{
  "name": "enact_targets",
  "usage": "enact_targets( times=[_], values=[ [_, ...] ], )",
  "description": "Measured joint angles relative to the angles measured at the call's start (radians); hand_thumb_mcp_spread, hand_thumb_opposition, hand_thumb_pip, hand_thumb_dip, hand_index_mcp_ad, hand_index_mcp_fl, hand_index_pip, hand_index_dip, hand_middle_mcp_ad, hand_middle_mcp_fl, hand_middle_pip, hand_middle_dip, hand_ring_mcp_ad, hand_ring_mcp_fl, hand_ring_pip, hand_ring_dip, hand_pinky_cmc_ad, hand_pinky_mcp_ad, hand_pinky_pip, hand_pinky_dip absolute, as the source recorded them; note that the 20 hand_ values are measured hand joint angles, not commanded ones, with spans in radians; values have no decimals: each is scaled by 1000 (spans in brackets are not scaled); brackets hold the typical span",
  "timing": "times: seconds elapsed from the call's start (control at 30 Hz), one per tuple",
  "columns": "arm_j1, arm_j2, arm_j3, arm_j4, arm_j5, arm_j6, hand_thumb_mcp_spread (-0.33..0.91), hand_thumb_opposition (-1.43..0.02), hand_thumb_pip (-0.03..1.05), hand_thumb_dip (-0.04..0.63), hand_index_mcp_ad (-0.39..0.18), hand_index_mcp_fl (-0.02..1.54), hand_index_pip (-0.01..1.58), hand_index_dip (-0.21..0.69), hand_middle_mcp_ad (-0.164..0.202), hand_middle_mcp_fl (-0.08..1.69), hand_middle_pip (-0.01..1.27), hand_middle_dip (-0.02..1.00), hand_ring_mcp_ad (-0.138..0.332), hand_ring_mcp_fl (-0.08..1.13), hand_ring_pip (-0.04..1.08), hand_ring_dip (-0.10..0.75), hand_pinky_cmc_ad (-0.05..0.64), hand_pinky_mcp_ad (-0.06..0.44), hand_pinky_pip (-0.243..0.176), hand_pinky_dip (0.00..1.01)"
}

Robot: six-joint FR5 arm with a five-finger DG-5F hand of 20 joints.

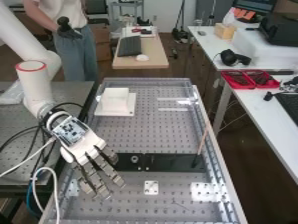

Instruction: Grab the larger nut and place it in the white container

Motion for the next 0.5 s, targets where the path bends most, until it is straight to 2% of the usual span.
enact_targets(
  times=[0.5],
  values=[
    [-3, 4, 1, 20, -8, -27, 387, -976, 665, 220, -113, 361, 1518, 61, 75, 17, 127, 192, 176, 0, 117, 72, 347, 279, -106, 571]
  ],
)
